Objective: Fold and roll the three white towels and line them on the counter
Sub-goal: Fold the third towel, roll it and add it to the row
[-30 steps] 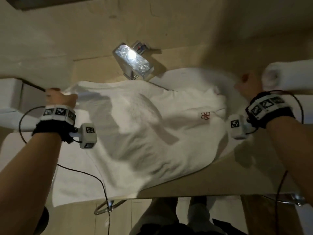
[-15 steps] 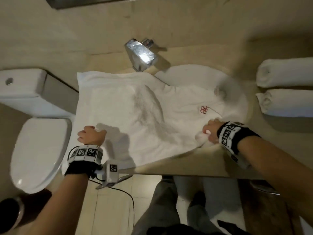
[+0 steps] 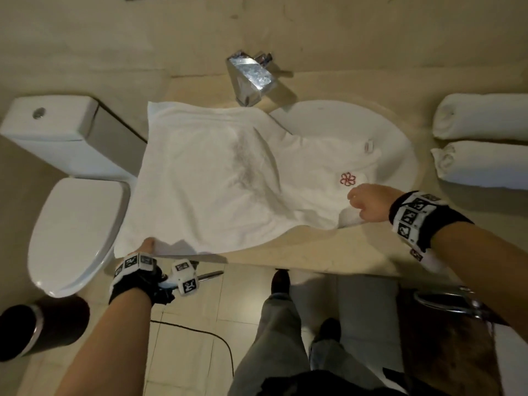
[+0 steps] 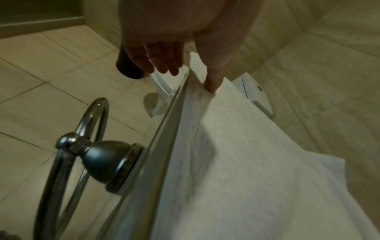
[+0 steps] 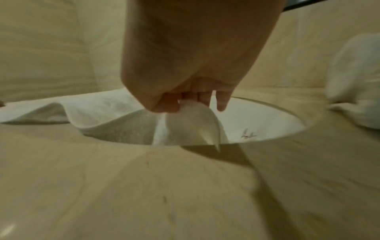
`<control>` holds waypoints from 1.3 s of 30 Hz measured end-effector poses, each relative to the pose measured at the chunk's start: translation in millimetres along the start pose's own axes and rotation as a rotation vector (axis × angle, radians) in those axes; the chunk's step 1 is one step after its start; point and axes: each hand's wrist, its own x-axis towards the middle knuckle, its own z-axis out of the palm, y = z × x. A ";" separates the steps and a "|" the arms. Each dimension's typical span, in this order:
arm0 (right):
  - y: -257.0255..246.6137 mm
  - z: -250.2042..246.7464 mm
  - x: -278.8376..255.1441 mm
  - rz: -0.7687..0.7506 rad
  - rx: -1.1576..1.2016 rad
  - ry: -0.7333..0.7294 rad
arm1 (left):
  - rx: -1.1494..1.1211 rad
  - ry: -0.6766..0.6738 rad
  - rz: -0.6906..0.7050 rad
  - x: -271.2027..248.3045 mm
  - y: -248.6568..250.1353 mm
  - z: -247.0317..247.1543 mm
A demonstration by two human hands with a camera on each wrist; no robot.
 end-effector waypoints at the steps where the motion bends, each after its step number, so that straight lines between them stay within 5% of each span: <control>1: 5.8 -0.3 -10.5 0.030 0.065 0.044 | 0.127 -0.001 0.049 -3.4 -0.2 -3.2; 6: 27.7 21.8 -50.2 0.353 0.330 0.326 | 0.676 0.106 0.240 0.4 -6.8 -15.9; 9: 20.6 40.3 -65.1 0.460 0.505 0.286 | 0.586 0.160 0.287 14.9 -10.9 -21.3; 12: 11.8 53.7 -77.3 0.382 0.518 0.202 | 0.519 0.157 0.222 -10.0 -6.5 -23.4; 14: 9.8 60.5 -87.1 0.334 0.502 0.184 | 0.575 0.217 0.319 -12.9 -16.5 -26.8; 18: 18.6 81.2 -107.1 0.364 0.388 0.529 | 0.923 0.278 0.477 -65.5 -38.1 -32.3; 25: 4.3 122.1 -146.4 0.606 0.355 0.850 | 1.079 0.375 0.389 -124.0 -67.2 -42.9; 33: -41.2 140.7 -152.2 1.153 1.030 1.086 | 0.829 0.304 0.392 -132.6 -88.2 -50.6; 39: -69.8 153.4 -144.5 1.312 1.687 1.340 | 0.833 0.237 0.409 -125.1 -104.0 -61.3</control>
